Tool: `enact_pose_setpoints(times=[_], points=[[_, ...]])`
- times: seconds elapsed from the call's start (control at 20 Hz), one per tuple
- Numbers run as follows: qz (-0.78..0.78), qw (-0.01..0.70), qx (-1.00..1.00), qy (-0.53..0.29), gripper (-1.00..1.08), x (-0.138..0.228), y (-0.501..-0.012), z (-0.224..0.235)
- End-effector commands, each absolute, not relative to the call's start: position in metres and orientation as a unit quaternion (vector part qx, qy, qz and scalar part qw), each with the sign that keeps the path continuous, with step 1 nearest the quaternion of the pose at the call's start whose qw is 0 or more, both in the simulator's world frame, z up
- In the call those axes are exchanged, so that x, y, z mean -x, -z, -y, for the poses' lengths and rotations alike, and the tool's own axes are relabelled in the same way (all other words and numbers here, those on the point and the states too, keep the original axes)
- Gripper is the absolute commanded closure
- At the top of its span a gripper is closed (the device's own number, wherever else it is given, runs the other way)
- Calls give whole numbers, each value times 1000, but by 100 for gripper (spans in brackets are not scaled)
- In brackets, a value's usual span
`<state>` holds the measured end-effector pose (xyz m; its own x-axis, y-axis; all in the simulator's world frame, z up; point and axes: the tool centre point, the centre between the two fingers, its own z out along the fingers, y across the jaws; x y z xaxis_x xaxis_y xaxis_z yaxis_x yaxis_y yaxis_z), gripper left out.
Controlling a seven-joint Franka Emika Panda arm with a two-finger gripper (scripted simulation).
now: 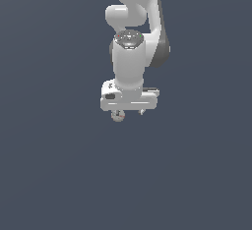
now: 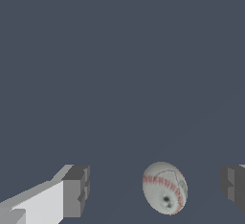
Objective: Pick up the object and move it to a goal position.
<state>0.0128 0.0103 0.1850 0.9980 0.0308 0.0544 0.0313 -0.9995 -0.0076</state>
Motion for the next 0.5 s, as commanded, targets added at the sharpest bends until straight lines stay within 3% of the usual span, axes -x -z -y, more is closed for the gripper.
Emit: enact_pose_setpoints(times=[0.0, 0.45], points=[[16, 4, 1000, 27, -92, -13, -185, -10], [-2, -4, 1000, 29, -92, -10, -190, 14]])
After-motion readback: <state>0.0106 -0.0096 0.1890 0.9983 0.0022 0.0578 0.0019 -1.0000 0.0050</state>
